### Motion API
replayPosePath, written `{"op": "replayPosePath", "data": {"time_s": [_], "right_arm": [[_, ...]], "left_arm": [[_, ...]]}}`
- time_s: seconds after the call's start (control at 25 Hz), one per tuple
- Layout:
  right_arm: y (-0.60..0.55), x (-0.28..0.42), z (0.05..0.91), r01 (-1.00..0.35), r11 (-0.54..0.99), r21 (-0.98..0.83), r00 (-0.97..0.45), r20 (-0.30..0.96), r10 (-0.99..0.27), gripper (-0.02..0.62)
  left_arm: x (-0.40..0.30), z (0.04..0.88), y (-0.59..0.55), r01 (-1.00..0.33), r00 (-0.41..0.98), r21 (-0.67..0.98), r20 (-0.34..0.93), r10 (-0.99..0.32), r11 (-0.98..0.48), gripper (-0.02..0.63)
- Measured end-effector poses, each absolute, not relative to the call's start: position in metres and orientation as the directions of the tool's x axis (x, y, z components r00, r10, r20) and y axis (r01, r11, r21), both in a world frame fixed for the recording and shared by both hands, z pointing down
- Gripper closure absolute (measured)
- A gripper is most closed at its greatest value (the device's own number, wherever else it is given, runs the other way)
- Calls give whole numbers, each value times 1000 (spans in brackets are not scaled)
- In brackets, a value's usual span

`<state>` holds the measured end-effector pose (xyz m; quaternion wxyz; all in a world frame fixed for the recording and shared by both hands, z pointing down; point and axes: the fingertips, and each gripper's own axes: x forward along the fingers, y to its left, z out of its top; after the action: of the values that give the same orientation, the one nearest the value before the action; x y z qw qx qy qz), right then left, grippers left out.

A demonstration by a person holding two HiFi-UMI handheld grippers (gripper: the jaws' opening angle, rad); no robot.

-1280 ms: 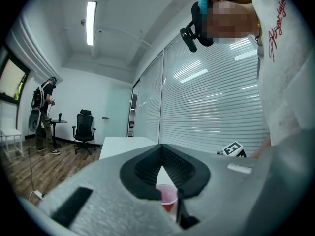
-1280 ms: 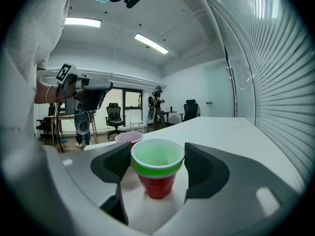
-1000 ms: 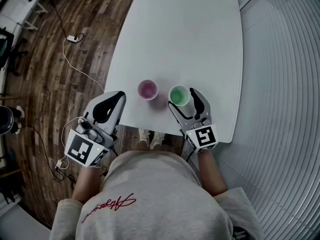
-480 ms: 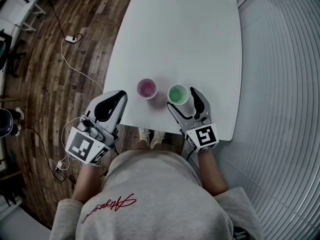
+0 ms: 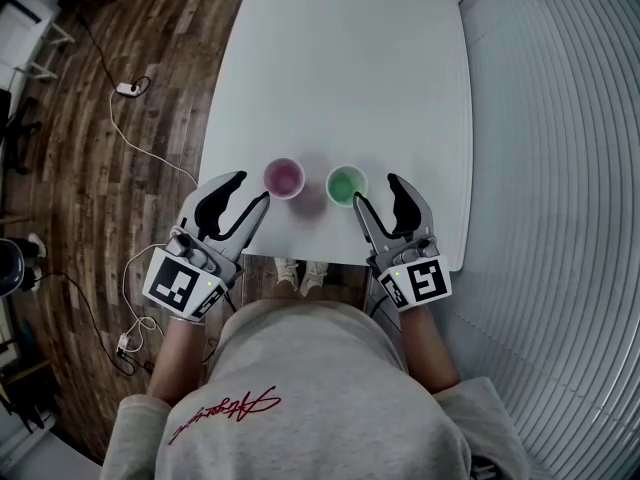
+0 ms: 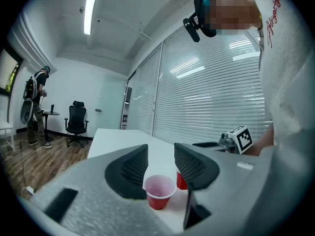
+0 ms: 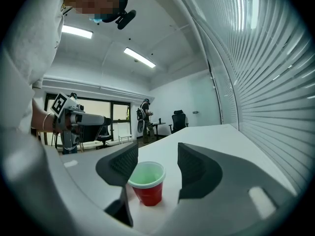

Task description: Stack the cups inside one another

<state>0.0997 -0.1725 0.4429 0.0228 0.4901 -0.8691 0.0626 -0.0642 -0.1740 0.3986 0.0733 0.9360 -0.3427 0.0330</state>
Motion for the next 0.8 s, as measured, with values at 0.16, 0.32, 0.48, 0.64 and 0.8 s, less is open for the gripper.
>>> {"op": "replayPosePath", "data": {"time_s": [0.16,0.32,0.48,0.64,0.8], "right_arm": [[-167,109,430,-878,472,-79,-478,91,-874,421],[-165,118,422,-901,429,-63,-433,90,-897,507],[-163,129,421,-919,390,-49,-393,91,-915,606],[-163,133,418,-927,374,-39,-376,104,-921,611],[-160,136,420,-931,364,-34,-365,106,-925,611]], "left_arm": [[-64,403,-177,-634,773,118,127,-622,-764,402],[-63,411,-177,-617,786,114,136,-603,-779,354],[-54,430,-177,-596,798,91,178,-576,-798,320],[-48,446,-179,-579,801,57,225,-554,-814,291],[-39,456,-181,-564,807,28,228,-544,-825,267]]}}
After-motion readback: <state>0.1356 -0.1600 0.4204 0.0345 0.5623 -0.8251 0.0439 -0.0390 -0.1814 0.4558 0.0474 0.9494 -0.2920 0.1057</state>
